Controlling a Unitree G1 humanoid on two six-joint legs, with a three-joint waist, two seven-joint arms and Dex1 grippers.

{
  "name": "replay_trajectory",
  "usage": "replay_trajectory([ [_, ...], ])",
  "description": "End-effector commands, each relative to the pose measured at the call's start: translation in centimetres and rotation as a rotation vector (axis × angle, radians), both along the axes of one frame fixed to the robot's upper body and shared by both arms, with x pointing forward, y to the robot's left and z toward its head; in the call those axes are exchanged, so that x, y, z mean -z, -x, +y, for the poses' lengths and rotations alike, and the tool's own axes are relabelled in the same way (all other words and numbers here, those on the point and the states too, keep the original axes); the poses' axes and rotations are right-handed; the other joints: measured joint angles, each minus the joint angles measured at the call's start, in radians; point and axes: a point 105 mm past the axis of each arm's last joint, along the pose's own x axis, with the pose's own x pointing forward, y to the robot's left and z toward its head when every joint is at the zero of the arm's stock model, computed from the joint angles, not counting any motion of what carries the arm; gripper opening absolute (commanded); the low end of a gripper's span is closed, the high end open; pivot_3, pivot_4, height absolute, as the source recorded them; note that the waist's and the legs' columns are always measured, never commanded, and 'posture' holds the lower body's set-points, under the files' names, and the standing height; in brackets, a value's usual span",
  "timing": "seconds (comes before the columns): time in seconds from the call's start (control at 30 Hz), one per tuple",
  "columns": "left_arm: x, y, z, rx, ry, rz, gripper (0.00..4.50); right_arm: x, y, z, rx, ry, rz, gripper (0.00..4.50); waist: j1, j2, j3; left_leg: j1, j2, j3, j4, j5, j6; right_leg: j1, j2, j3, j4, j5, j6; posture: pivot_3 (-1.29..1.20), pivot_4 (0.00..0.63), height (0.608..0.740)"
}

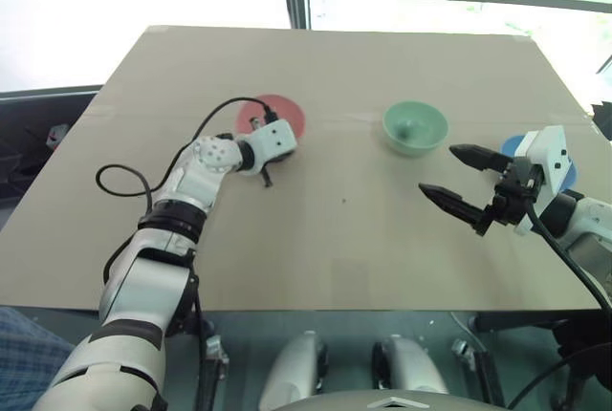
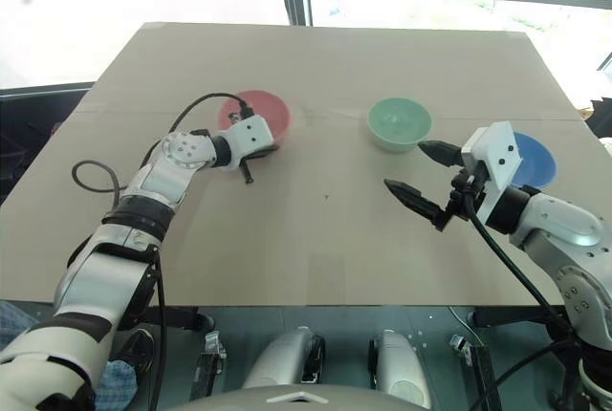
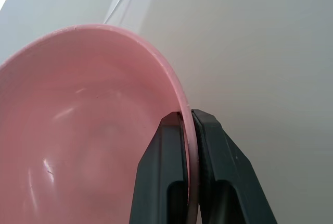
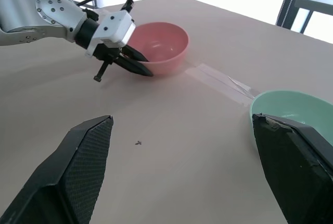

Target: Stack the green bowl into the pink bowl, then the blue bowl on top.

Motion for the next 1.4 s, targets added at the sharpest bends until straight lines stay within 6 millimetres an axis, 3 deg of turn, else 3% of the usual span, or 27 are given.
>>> replay_trajectory([
  [0.03,-1.3,5.1,-3.2,0.397,-0.052,-0.026,0.09,-1.2,0.1,-0.2,0.001,0.007,-0.054,4.5,-0.003,0.0,0.0,0.0,0.0,0.0,0.0,0.0,0.0,0.0,0.0,0.0,0.0,0.0,0.0,0.0,0.15,0.74],
  [0.27,-2.0,9.2,-5.0,0.636,-0.054,0.012,0.09,-1.2,0.0,-0.2,-0.005,0.008,-0.049,4.5,0.0,0.0,0.0,0.001,0.001,0.0,0.0,-0.001,0.002,0.0,0.0,0.0,0.0,0.0,0.0,0.0,0.15,0.74],
  [0.4,-1.9,11.4,-5.0,0.714,-0.054,0.096,1.38,-1.1,0.1,-0.1,-0.007,0.009,-0.046,4.5,-0.002,0.0,0.0,0.001,0.001,0.0,0.001,-0.002,0.003,0.001,0.0,0.0,0.001,0.0,0.0,0.0,0.15,0.74],
  [0.43,-1.8,11.7,-4.9,0.721,-0.056,0.117,1.98,-1.1,0.1,-0.1,-0.007,0.009,-0.045,4.5,-0.002,0.0,0.0,0.001,0.001,0.0,0.001,-0.001,0.003,0.001,0.0,0.0,0.001,0.0,0.0,0.0,0.15,0.74],
  [0.67,-1.9,11.9,-4.9,0.715,-0.04,0.127,4.44,-1.0,0.1,-0.2,-0.005,0.009,-0.04,4.5,0.0,0.0,0.0,0.002,0.001,0.0,0.002,-0.002,0.004,0.002,0.002,0.0,0.001,0.0,0.0,0.0,0.15,0.74],
  [0.8,-3.2,11.6,-5.2,0.669,0.071,0.147,4.44,-0.9,0.1,-0.3,0.0,0.012,-0.038,4.5,-0.001,0.0,0.0,0.002,0.001,0.0,0.003,-0.002,0.004,0.002,0.003,0.0,0.002,0.0,0.0,0.0,0.15,0.74],
  [0.97,-6.9,10.3,-5.1,0.486,0.45,0.215,4.44,-0.4,-0.7,-1.2,0.059,0.076,-0.043,4.5,-0.002,0.0,0.0,0.002,0.001,0.0,0.003,-0.002,0.004,0.002,0.003,0.0,0.002,0.0,0.0,0.0,0.15,0.74],
  [1.17,-8.8,8.7,-1.6,0.204,0.676,0.236,4.44,0.6,-2.6,-2.5,0.119,0.207,-0.047,4.5,-0.008,0.001,0.001,0.003,0.001,0.0,0.004,-0.002,0.004,0.002,0.004,0.0,0.004,0.0,0.001,0.0,0.15,0.74],
  [1.4,-8.2,8.2,2.4,-0.099,0.738,0.159,4.44,1.3,-7.7,-3.1,0.155,0.394,-0.108,4.5,-0.016,0.001,0.001,0.005,0.002,0.002,0.004,0.0,0.0,0.002,0.004,0.002,0.006,0.0,0.0,0.0,0.15,0.74],
])
